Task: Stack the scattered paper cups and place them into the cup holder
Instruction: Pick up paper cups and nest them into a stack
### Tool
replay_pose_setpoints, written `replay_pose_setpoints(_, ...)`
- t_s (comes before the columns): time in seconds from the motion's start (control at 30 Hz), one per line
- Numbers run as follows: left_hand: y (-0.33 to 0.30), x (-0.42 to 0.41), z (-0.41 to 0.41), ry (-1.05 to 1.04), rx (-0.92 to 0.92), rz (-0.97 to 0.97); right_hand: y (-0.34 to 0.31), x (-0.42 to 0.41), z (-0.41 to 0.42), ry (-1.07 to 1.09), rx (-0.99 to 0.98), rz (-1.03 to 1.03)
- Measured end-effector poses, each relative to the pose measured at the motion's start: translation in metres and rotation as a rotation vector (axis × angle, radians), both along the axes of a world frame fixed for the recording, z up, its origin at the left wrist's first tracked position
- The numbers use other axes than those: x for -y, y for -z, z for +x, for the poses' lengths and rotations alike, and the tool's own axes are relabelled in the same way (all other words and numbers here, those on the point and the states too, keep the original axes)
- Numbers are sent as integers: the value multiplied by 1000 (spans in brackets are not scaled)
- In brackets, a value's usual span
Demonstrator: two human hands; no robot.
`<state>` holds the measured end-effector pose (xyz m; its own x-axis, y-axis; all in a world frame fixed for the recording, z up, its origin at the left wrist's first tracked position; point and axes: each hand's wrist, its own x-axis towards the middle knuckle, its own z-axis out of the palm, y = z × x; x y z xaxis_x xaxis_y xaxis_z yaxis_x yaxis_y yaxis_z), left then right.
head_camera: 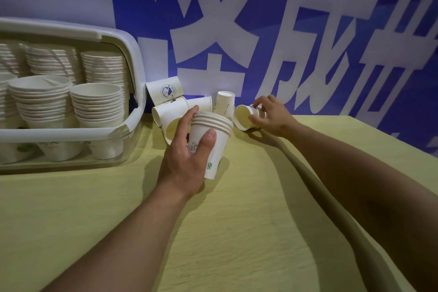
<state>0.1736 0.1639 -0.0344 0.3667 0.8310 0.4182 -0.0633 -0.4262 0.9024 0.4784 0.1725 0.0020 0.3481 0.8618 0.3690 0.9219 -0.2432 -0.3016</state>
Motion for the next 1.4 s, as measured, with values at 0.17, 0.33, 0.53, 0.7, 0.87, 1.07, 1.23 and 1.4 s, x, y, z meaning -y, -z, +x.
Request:
replay_pose_setpoints(0.17, -1, 1, 0, 12, 8, -6, -1, 9, -4, 7, 33, -41)
replay_pose_setpoints(0.33, 0, 0, 1, 20, 19, -7, -1, 9, -12, 2, -69, -41)
replay_pose_setpoints(0.53, 0, 1, -1, 26, 28, -19, -1, 24, -44, -35, -168, 18)
replay_pose_setpoints(0.7, -2, 3, -2, 47, 31, -22, 1, 64, -80, -91, -26, -50)
replay_pose_setpoints(0.87, -6, 6, -4, 55, 57, -33, -11, 95, -108, 18, 258, -240)
replay_pose_setpoints(1.07, -8, 9, -6, 79, 109, -43, -9, 115, -113, -73, -156, -202)
replay_pose_setpoints(1.23, -7, 10, -6, 125, 91, -45, -4, 122, -103, -129, -314, -145)
replay_pose_setpoints(1.4, -4, 9, -7, 140, 77, -34, -5, 125, -102, -159, -462, 147)
